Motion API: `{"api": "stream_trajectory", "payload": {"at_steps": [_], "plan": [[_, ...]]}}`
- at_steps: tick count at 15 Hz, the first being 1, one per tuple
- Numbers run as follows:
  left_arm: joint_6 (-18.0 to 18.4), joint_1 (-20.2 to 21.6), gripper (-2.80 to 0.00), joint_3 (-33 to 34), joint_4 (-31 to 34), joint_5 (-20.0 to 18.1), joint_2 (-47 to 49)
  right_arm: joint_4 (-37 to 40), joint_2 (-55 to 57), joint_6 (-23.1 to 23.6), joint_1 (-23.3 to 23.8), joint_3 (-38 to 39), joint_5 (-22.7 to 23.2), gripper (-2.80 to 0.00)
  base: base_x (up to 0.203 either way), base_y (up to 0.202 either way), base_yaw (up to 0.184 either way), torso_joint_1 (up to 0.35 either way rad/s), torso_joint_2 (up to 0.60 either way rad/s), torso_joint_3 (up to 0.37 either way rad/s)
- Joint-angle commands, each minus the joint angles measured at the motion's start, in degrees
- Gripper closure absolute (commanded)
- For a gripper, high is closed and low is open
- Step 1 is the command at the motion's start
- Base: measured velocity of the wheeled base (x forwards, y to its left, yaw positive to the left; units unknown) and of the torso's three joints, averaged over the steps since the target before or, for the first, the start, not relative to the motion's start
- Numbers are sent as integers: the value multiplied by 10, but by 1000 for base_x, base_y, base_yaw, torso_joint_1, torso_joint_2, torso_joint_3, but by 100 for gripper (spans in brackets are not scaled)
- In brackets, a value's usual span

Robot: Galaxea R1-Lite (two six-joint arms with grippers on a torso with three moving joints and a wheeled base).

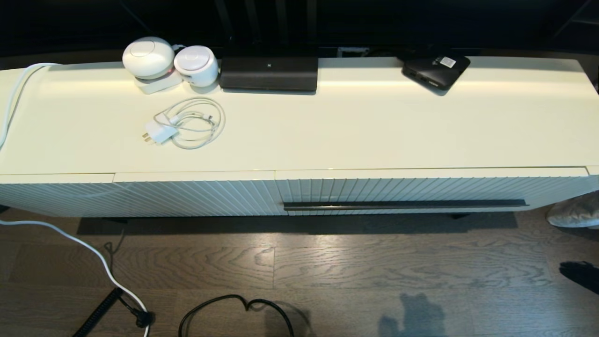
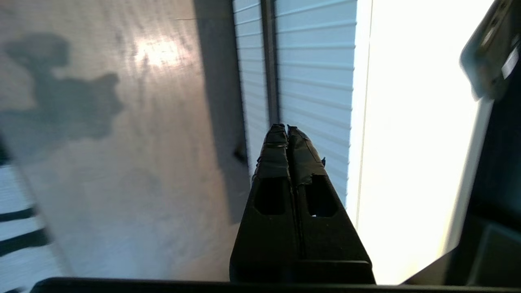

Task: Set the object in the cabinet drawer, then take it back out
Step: Open the drawer

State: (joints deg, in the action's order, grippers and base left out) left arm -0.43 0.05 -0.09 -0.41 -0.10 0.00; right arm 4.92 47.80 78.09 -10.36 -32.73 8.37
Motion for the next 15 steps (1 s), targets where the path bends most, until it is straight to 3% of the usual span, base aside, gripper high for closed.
{"api": "stream_trajectory", "payload": {"at_steps": [1, 4, 5, 8, 15], "plan": [[0, 0, 0, 0, 0, 0, 0, -94, 71, 27, -2, 34, 6, 0, 0, 0, 0, 0, 0, 0], [0, 0, 0, 1, 0, 0, 0, -168, 116, 36, -7, 66, 14, 0, 0, 0, 0, 0, 0, 0], [0, 0, 0, 0, 0, 0, 0, -177, 130, 44, -7, 68, 22, -280, 0, 0, 0, 0, 0, 0], [0, 0, 0, 0, 0, 0, 0, -182, 177, 84, -7, 63, 38, -280, 0, 0, 0, 0, 0, 0], [0, 0, 0, 1, 0, 0, 0, -185, 328, 84, 0, 34, 28, -280, 0, 0, 0, 0, 0, 0]]}}
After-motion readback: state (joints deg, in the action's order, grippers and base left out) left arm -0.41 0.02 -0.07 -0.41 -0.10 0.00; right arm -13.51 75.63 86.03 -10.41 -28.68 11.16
